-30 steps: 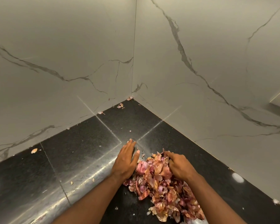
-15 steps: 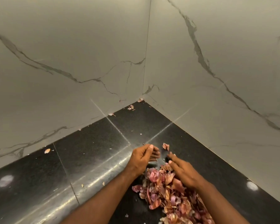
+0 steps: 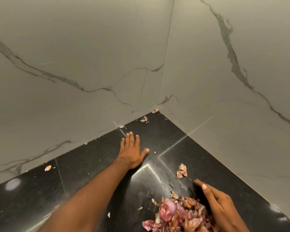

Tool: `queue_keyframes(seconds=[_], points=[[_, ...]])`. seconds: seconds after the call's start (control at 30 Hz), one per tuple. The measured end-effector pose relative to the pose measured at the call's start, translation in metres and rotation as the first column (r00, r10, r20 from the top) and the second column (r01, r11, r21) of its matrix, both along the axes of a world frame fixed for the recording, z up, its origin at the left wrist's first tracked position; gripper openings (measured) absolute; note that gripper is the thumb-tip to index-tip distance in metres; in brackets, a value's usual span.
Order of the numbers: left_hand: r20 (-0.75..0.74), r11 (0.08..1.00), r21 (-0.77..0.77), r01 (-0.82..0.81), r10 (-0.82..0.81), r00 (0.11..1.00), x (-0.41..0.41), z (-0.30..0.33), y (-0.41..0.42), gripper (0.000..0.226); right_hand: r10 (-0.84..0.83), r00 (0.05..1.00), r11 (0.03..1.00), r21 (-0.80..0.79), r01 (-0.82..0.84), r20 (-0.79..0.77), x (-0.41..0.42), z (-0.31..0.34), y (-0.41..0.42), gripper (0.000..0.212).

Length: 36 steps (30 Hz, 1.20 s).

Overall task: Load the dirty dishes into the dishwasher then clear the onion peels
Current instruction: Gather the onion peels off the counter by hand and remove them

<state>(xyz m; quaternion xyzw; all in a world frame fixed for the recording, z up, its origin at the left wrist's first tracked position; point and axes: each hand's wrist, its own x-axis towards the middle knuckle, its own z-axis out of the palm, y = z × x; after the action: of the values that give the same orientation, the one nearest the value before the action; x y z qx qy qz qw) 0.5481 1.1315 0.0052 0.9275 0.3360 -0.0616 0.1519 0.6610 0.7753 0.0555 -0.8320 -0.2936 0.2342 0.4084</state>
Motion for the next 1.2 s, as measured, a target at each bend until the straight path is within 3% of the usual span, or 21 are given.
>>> queue_keyframes(seconds=[0.1,0.17,0.23,0.27,0.3,0.33,0.37,0.4,0.43,0.47,0.53,0.63,0.7,0.77,0.8,0.9,1.0,1.03,1.1,1.17,1.2], points=[[0.044,0.906,0.022,0.423,-0.423,0.905,0.009,0.004,-0.051,0.093,-0.076,0.997,0.996,-0.053,0.077,0.027,0.008,0.000,0.011,0.042],[0.148,0.615,-0.051,0.786,-0.774,0.615,0.014,0.011,-0.080,0.075,-0.099,0.992,0.993,-0.064,0.104,0.072,0.014,0.001,0.019,0.045],[0.299,0.354,-0.108,0.929,-0.880,0.370,0.018,0.020,-0.090,0.052,-0.043,0.992,0.982,-0.177,0.064,0.119,0.021,-0.001,0.026,0.054],[0.361,0.353,-0.052,0.934,-0.865,0.348,0.022,0.026,-0.084,0.047,0.014,0.991,0.959,-0.281,0.025,0.134,0.024,-0.003,0.030,0.057],[0.420,0.461,0.043,0.886,-0.813,0.403,0.031,0.028,-0.070,0.045,0.071,0.987,0.921,-0.388,-0.010,0.144,0.028,-0.006,0.033,0.060],[0.453,0.645,0.138,0.752,-0.716,0.531,0.040,0.029,-0.050,0.044,0.114,0.983,0.885,-0.464,-0.034,0.145,0.033,-0.007,0.035,0.060],[0.452,0.847,0.206,0.490,-0.527,0.720,0.049,0.025,-0.026,0.049,0.139,0.980,0.860,-0.508,-0.049,0.141,0.036,-0.005,0.037,0.059],[0.418,0.964,0.237,0.124,-0.216,0.882,0.054,0.023,-0.001,0.064,0.142,0.979,0.851,-0.524,-0.044,0.148,0.041,-0.003,0.039,0.058],[0.361,0.958,0.207,-0.199,0.114,0.926,0.057,0.018,0.017,0.083,0.142,0.977,0.846,-0.532,-0.037,0.157,0.044,0.001,0.041,0.056],[0.287,0.906,0.130,-0.403,0.354,0.890,0.059,0.013,0.028,0.099,0.146,0.976,0.839,-0.543,-0.036,0.160,0.047,0.005,0.042,0.054],[0.206,0.831,-0.010,-0.556,0.546,0.812,0.070,0.001,0.031,0.112,0.138,0.978,0.828,-0.560,-0.028,0.155,0.050,0.011,0.045,0.051],[0.171,0.811,-0.083,-0.580,0.585,0.793,0.094,-0.008,0.026,0.105,0.139,0.982,0.820,-0.570,-0.045,0.124,0.055,0.016,0.046,0.061],[0.361,0.909,-0.158,-0.385,0.416,0.835,0.100,-0.006,0.026,0.082,0.148,0.984,0.813,-0.579,-0.063,0.101,0.059,0.016,0.045,0.086],[0.585,0.958,-0.241,-0.157,0.272,0.764,0.099,-0.008,0.026,0.054,0.141,0.987,0.810,-0.582,-0.071,0.077,0.062,0.013,0.044,0.088],[0.647,0.968,-0.192,-0.161,0.248,0.721,0.100,-0.009,0.028,0.048,0.145,0.987,0.809,-0.582,-0.076,0.074,0.064,0.014,0.044,0.084],[0.521,0.891,-0.069,-0.449,0.416,0.745,0.109,-0.015,0.033,0.067,0.162,0.985,0.790,-0.606,-0.098,0.053,0.066,0.014,0.049,0.099],[0.377,0.979,0.002,-0.205,0.189,0.907,0.120,-0.019,0.035,0.075,0.174,0.984,0.762,-0.637,-0.115,0.029,0.068,0.009,0.050,0.110],[0.443,0.989,-0.079,-0.125,0.147,0.884,0.123,-0.015,0.035,0.067,0.176,0.984,0.761,-0.639,-0.116,0.032,0.069,0.008,0.051,0.112],[0.662,0.942,-0.332,-0.048,0.268,0.700,0.126,-0.005,0.036,0.041,0.193,0.981,0.746,-0.654,-0.126,0.032,0.069,0.006,0.051,0.121],[0.748,0.932,-0.343,-0.118,0.346,0.567,0.135,0.003,0.044,0.029,0.206,0.978,0.729,-0.672,-0.135,0.027,0.072,0.002,0.051,0.134],[0.725,0.939,-0.297,-0.172,0.339,0.600,0.140,0.003,0.051,0.034,0.211,0.977,0.716,-0.683,-0.141,0.019,0.073,0.001,0.050,0.133]])
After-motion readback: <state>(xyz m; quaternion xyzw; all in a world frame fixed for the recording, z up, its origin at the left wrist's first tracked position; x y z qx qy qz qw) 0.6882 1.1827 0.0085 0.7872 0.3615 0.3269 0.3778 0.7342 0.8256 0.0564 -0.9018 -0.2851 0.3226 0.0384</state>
